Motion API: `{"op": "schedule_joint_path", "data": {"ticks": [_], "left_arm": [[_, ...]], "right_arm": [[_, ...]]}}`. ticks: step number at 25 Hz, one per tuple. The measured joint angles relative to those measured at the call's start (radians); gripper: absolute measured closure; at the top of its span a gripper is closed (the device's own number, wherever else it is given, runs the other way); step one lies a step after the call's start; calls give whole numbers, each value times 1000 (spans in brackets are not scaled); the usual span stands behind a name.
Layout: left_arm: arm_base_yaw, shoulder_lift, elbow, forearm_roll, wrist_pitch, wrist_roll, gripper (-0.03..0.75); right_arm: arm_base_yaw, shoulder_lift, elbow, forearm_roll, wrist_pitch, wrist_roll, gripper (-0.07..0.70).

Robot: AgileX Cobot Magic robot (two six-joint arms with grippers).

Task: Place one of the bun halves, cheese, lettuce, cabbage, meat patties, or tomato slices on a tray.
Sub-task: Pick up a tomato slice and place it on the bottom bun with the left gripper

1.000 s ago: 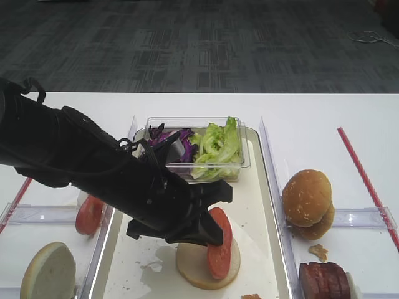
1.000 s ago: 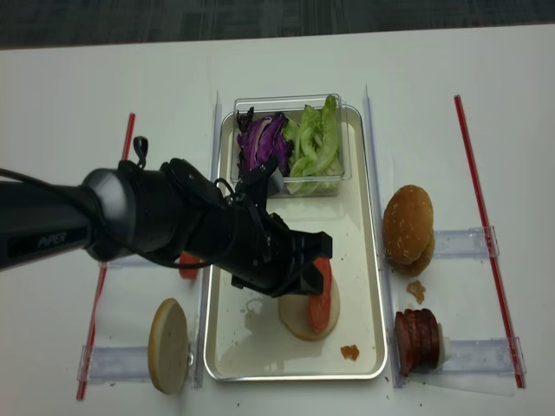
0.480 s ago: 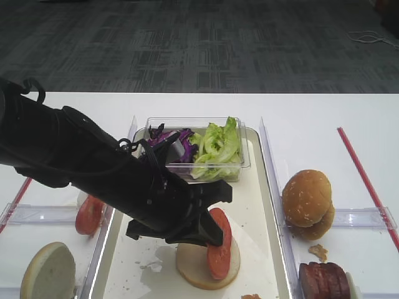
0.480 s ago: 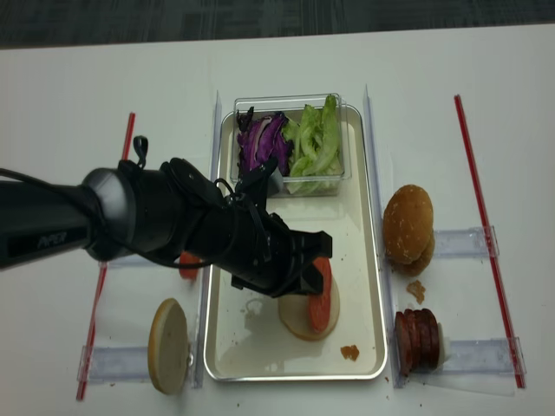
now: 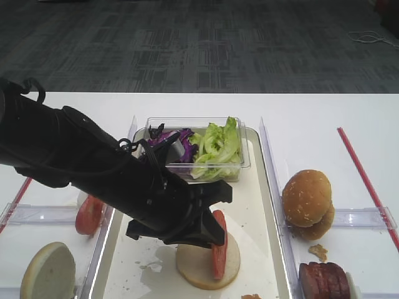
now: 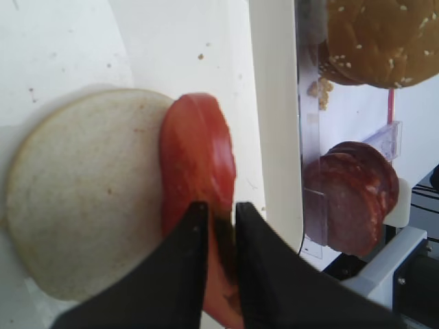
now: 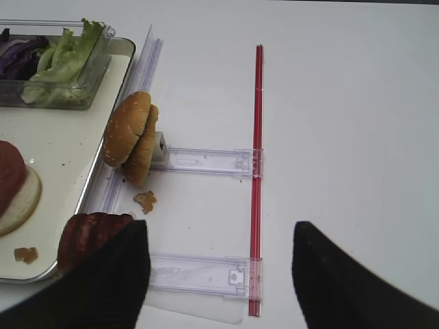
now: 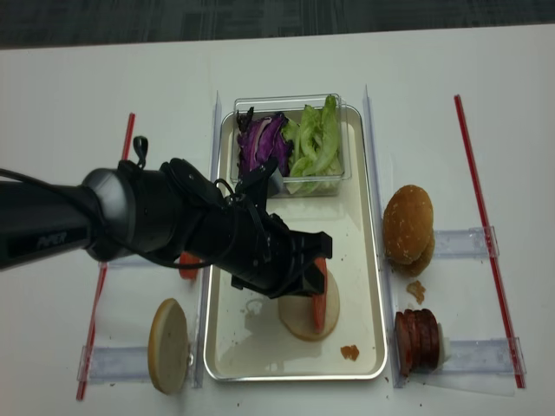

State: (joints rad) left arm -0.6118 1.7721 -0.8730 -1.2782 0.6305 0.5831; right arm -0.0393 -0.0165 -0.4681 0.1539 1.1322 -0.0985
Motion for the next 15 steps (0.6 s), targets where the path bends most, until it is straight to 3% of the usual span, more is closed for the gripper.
{"op": "schedule_joint_path", "data": {"ticks": [8, 15], "left_arm": [[0, 0, 0, 26, 0, 0, 615], [0, 0, 0, 49, 0, -8, 457]], "right_arm": [[0, 0, 0, 0, 0, -2, 164], [0, 0, 0, 0, 0, -2, 164]]}}
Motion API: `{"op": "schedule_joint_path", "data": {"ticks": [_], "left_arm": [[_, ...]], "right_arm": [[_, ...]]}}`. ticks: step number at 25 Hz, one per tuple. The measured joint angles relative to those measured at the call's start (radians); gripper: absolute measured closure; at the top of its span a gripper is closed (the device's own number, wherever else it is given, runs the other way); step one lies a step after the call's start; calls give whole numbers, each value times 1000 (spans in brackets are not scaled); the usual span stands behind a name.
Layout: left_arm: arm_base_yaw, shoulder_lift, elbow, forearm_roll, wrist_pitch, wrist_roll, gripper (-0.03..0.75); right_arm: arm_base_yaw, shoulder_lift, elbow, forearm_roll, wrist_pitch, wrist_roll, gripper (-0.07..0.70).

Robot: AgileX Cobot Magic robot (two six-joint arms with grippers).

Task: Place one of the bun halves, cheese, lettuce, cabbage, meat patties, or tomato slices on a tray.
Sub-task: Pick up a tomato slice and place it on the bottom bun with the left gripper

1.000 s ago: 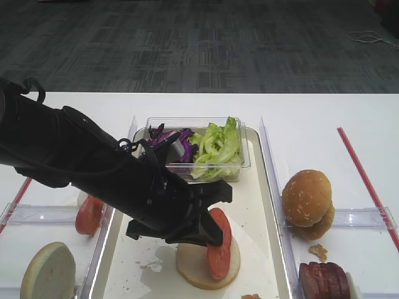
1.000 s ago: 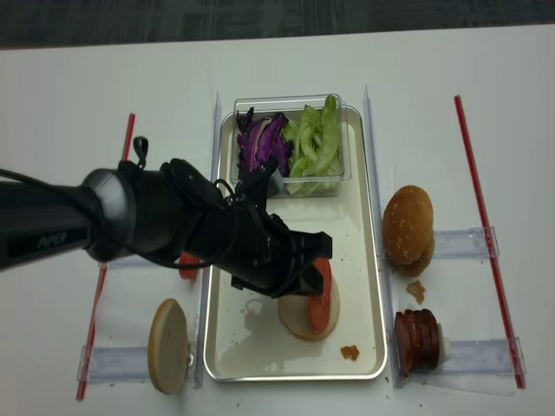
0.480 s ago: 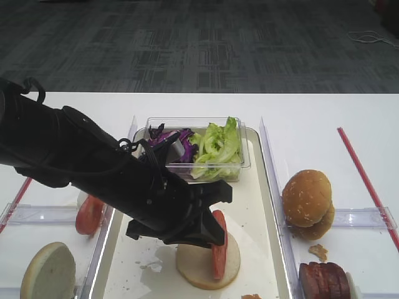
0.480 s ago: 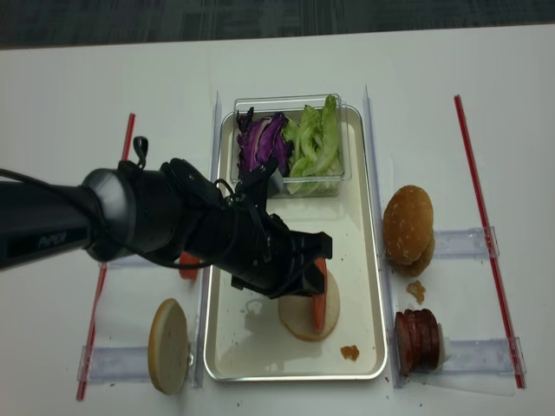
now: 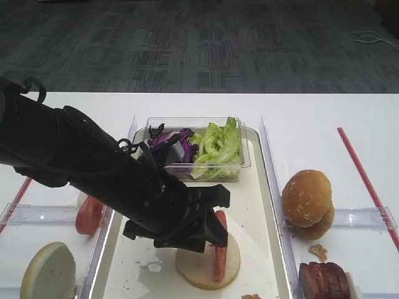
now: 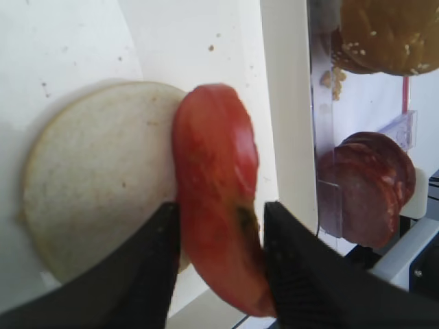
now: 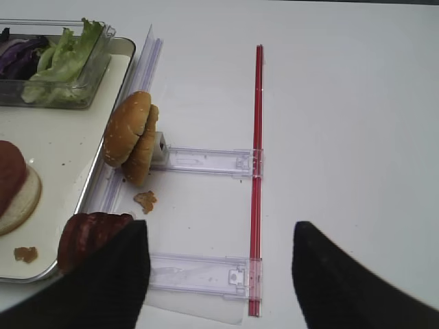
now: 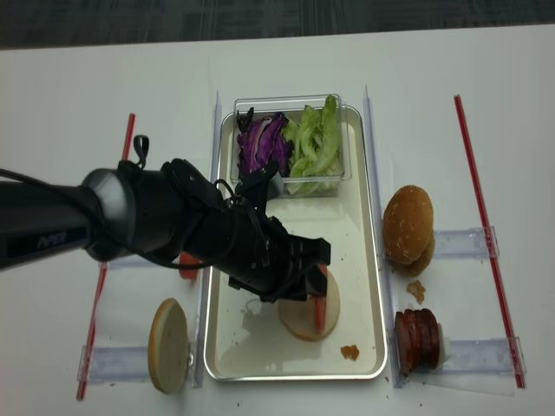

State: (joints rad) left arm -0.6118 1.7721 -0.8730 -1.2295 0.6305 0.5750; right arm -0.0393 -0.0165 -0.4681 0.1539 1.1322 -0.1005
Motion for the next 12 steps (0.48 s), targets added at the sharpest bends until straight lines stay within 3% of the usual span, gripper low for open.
{"op": "schedule_joint_path", "data": {"ticks": [4, 12], "left_arm": [[14, 0, 0, 9, 11, -5, 404], [59, 0, 0, 66, 68, -20, 393]], "right_arm": [[0, 0, 0, 0, 0, 0, 164], [0, 0, 0, 0, 0, 0, 164]]}}
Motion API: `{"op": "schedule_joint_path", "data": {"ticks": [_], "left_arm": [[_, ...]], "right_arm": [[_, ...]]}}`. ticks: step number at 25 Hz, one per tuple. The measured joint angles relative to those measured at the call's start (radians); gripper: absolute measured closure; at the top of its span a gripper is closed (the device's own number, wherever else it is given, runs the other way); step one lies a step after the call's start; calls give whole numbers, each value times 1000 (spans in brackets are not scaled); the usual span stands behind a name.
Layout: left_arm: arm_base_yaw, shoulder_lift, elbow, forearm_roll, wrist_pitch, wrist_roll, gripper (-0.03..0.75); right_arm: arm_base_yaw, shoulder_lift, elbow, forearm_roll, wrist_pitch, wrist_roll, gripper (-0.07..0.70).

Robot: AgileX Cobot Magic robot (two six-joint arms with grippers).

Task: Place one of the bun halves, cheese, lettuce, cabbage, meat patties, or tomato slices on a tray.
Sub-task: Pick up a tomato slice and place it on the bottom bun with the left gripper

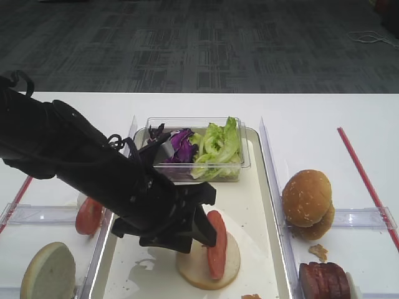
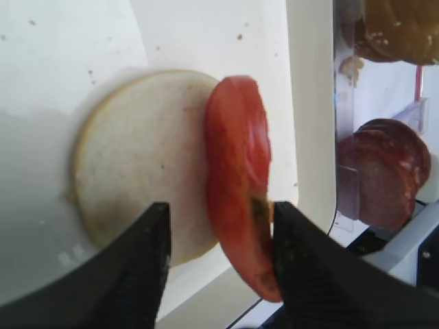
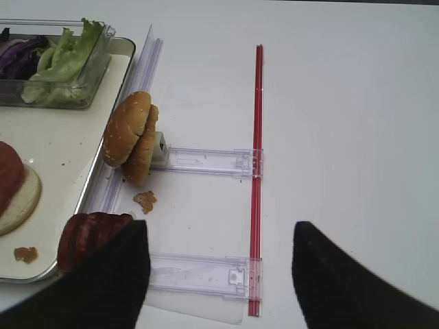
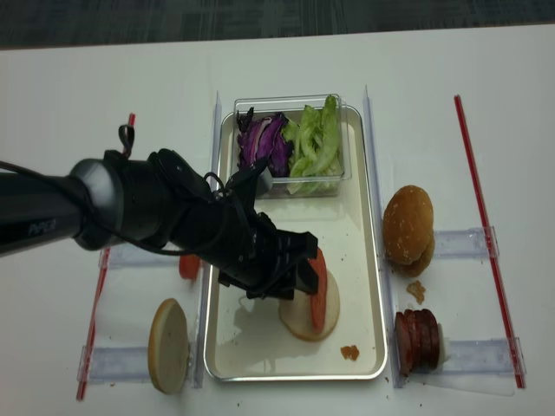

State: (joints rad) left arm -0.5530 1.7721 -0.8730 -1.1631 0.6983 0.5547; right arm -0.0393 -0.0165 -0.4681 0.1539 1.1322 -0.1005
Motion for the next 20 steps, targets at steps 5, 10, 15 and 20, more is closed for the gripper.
{"op": "schedule_joint_path", "data": {"ticks": [5, 10, 15, 20], "left_arm": [[2, 0, 0, 63, 9, -31, 392], [2, 0, -5, 94, 12, -44, 391], [2, 0, -56, 217, 44, -134, 391], [2, 0, -119, 372, 111, -242, 391]], "right_arm": [[0, 0, 0, 0, 0, 0, 164], [0, 0, 0, 0, 0, 0, 164], [0, 0, 0, 0, 0, 0, 164], [0, 0, 0, 0, 0, 0, 164]]}}
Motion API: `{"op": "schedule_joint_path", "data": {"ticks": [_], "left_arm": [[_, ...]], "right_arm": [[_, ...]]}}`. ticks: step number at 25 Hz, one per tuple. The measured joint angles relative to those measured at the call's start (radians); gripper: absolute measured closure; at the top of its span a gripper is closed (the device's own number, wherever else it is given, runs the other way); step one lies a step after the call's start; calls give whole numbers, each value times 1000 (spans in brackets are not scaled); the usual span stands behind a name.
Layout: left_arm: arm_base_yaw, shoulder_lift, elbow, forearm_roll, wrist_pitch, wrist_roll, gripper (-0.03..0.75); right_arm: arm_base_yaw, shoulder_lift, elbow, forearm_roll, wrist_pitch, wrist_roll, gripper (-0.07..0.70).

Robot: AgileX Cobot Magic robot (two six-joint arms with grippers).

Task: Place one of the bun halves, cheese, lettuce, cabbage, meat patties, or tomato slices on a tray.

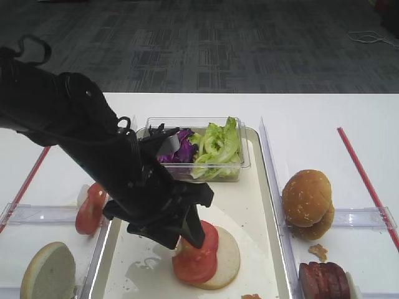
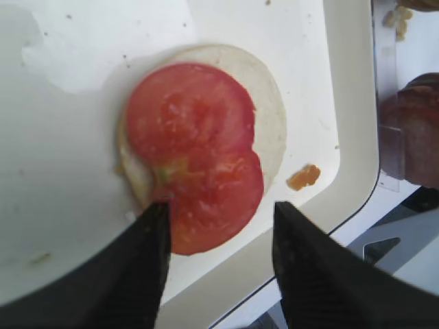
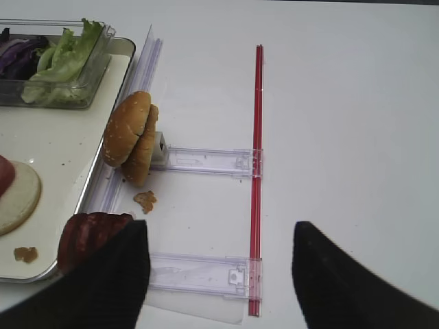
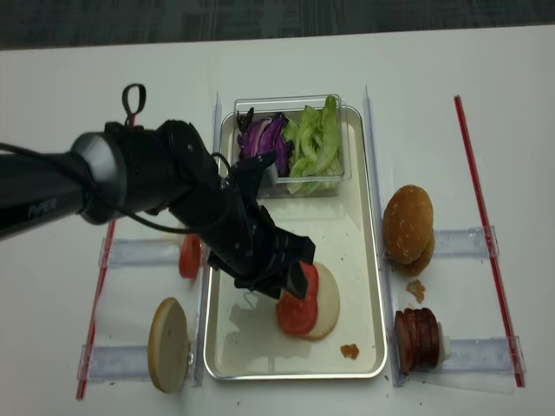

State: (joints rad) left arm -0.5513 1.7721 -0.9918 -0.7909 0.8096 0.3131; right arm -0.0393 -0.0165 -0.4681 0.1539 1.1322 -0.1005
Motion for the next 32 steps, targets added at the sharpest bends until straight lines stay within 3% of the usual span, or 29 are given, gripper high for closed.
{"op": "schedule_joint_path", "data": {"ticks": [12, 25, 32], "left_arm": [[0, 0, -182, 206, 142, -146, 391], [0, 0, -332, 490, 375, -287, 391], [15, 0, -348, 607, 400, -345, 391]], "right_arm": [[0, 0, 0, 0, 0, 0, 164], [0, 0, 0, 0, 0, 0, 164], [0, 0, 0, 0, 0, 0, 164]]}}
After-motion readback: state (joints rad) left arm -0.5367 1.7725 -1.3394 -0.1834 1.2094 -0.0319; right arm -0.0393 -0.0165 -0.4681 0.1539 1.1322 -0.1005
